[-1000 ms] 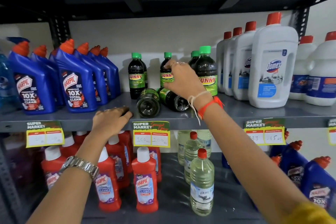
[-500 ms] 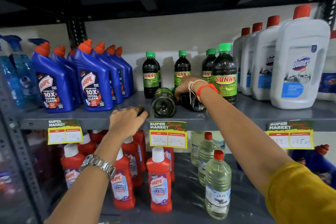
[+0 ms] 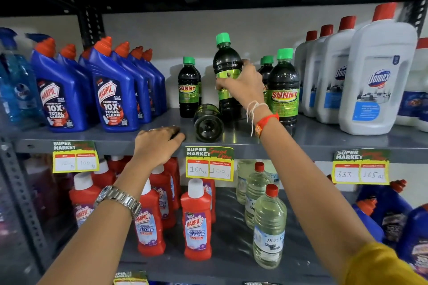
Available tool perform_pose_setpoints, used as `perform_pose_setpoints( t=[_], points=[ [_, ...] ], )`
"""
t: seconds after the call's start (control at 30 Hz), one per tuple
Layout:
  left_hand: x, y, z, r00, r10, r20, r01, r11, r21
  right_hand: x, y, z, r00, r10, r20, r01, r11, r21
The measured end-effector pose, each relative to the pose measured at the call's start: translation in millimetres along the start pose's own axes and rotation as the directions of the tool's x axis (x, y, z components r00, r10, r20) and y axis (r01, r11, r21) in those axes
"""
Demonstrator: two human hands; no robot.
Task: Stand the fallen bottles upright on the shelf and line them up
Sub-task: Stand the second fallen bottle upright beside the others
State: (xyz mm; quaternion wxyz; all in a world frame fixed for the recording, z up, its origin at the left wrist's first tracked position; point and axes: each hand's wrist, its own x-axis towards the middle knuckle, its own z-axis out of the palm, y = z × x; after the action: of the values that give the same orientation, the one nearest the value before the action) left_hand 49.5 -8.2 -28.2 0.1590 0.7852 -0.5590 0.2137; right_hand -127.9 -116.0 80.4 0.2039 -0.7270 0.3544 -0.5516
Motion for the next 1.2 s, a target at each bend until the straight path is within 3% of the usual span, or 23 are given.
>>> perform_pose_setpoints(
  t=[0.13, 0.33, 0.43, 0.63, 0.7, 0.87, 1.0, 1.2],
  points=[
    [0, 1, 1, 0.999, -0.025, -0.033, 0.024, 0.999, -0.035, -25, 11, 3, 0.996, 0.003, -0.087, 0.01, 0.99, 0.144],
    [1, -2, 4, 0.998, -0.008, -0.063, 0.008, 1.0, -0.009, -44, 30, 12, 0.999, 0.015, 0.034, -0.024, 0.965, 0.262],
    [1, -2, 4, 0.997, 0.001, -0.071, -0.002, 1.0, -0.001, -42, 29, 12, 0.999, 0.011, 0.034, -0.018, 0.976, 0.217],
    [-3, -1, 1, 0.995, 0.075, -0.072, -0.068, 0.992, 0.103, -51, 33, 16, 0.996, -0.067, -0.058, 0.062, 0.994, -0.085],
    [-3, 0, -1, 0.995, 0.072, -0.064, -0.065, 0.992, 0.109, -49, 35, 16, 0.992, -0.08, -0.093, 0.071, 0.993, -0.097],
    [-3, 1, -1, 0.996, 0.084, -0.036, -0.078, 0.987, 0.142, -33, 39, 8, 0.98, 0.165, 0.113, -0.189, 0.951, 0.245],
    [-2, 2, -1, 0.998, 0.032, -0.059, -0.028, 0.997, 0.067, -31, 45, 4, 0.973, 0.174, 0.151, -0.218, 0.909, 0.356],
    [-2, 2, 1, 0.997, 0.021, -0.077, -0.017, 0.999, 0.05, -39, 48, 6, 0.996, 0.064, 0.067, -0.072, 0.989, 0.128]
  ],
)
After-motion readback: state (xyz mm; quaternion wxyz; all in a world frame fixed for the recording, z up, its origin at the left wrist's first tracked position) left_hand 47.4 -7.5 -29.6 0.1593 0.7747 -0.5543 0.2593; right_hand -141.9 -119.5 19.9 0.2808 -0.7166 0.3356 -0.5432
